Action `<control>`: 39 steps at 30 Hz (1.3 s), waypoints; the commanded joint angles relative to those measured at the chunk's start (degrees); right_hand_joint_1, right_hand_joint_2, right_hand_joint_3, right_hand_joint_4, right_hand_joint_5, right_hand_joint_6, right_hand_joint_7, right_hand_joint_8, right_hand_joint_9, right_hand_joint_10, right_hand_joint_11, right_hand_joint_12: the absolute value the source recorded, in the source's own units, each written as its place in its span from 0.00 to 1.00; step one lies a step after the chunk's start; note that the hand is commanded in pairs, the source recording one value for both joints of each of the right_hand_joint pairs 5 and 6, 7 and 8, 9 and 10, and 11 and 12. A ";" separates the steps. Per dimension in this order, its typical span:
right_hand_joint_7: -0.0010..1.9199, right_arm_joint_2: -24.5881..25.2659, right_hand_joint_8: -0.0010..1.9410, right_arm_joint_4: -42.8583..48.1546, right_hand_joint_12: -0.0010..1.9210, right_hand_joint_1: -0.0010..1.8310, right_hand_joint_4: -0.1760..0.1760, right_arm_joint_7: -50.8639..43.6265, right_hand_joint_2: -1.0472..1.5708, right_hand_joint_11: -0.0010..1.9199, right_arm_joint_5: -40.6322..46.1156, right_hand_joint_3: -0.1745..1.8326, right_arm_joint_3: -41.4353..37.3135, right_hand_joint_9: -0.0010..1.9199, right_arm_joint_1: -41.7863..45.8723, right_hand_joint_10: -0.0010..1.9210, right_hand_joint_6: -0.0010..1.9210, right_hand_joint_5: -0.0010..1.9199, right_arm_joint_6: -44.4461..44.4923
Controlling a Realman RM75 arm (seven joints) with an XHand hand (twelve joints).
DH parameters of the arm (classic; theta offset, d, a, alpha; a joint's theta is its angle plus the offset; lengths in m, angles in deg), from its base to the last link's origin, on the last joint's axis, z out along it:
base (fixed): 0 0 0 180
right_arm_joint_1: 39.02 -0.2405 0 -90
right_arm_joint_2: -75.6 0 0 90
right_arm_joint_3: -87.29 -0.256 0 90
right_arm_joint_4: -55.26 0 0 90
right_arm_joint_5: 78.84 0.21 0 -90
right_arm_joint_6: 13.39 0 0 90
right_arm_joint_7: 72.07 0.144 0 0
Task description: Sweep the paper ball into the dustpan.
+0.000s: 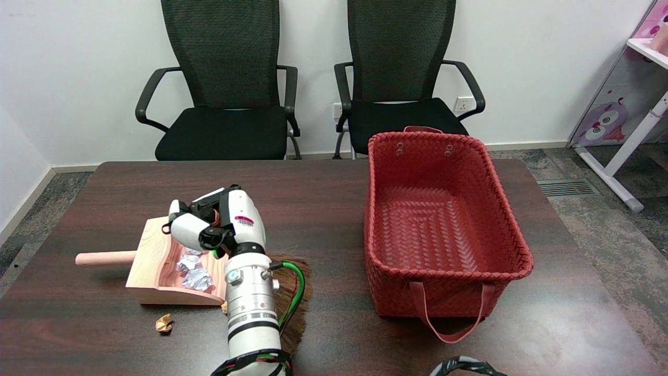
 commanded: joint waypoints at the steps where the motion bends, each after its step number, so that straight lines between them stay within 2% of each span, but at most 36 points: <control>1: 1.00 -1.31 0.99 1.65 1.00 0.53 1.00 12.61 1.00 1.00 4.07 0.69 -0.36 1.00 -4.60 1.00 1.00 1.00 -2.91; 11: 1.00 -3.42 0.99 1.55 1.00 0.55 1.00 20.97 1.00 1.00 9.14 0.52 -0.46 1.00 -8.64 1.00 1.00 1.00 -5.54; 23: 1.00 -5.69 0.99 3.12 1.00 0.54 1.00 26.34 1.00 1.00 13.27 0.53 -0.12 1.00 -15.40 1.00 1.00 1.00 -6.34; 30: 1.00 -6.14 0.99 3.67 1.00 0.55 1.00 26.35 1.00 1.00 15.15 0.45 0.33 1.00 -16.39 1.00 1.00 1.00 -6.69; 37: 1.00 -6.14 0.99 3.31 1.00 0.54 1.00 30.04 1.00 1.00 14.88 0.44 0.51 1.00 -16.66 1.00 1.00 1.00 -6.16; 39: 1.00 -6.23 0.99 3.23 1.00 0.55 0.76 31.39 1.00 1.00 14.80 0.43 0.51 1.00 -16.92 1.00 1.00 1.00 -6.25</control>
